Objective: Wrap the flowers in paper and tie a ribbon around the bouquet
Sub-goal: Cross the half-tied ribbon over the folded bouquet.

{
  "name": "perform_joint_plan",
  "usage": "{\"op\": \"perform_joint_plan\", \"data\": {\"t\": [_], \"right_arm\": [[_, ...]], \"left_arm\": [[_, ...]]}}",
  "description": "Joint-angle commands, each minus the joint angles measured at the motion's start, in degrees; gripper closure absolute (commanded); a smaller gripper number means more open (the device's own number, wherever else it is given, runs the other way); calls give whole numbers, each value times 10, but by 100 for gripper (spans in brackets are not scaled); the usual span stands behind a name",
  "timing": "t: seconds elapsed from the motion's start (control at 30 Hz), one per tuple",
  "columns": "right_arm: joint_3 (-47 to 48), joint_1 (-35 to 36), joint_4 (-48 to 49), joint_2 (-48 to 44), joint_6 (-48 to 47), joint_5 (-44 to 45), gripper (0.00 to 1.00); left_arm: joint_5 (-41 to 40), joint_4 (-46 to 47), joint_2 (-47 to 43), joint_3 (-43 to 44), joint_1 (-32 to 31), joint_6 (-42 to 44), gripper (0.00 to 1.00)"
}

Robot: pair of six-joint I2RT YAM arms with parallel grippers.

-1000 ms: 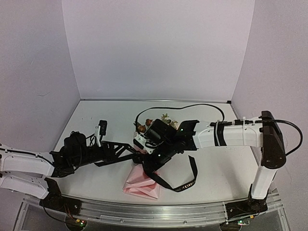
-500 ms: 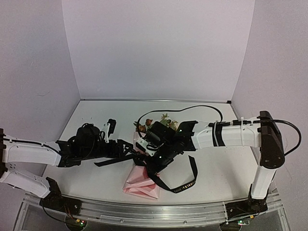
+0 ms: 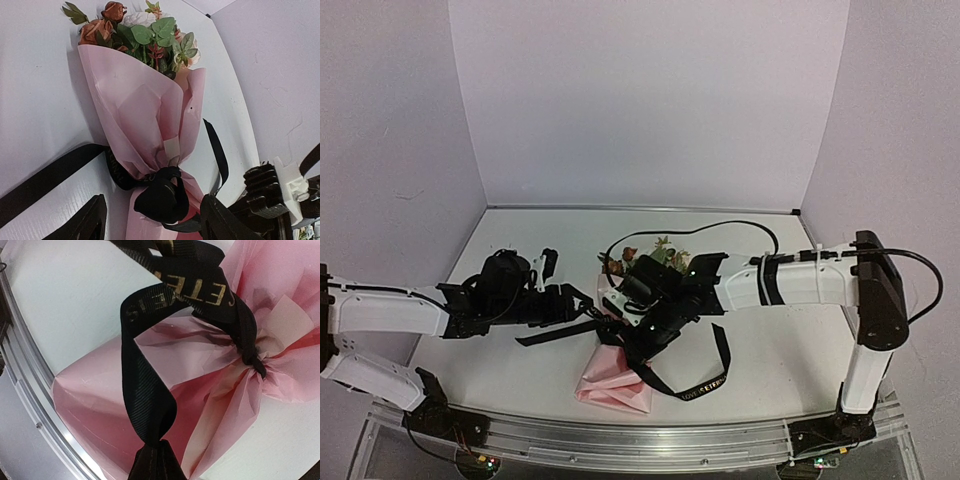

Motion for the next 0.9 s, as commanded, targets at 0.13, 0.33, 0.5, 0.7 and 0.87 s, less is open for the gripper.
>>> {"op": "perform_joint_plan", "data": {"t": [0.13,0.33,0.5,0.7,0.87], "right_arm": [[10,2,8,10,7,12,100],[9,2,10,12,7,15,100],[8,2,12,16,8,17,100],[8,2,15,22,11,20,100],[6,2,14,25,14,25,100]], "left_arm": [[55,23,-5,-7,5,-38,52],[73,29,13,-7,6,-46,55],[75,39,20,-5,6,-46,59],[74,34,32,0,7,-44,80],[73,-1,22,8,7,-38,97]]}}
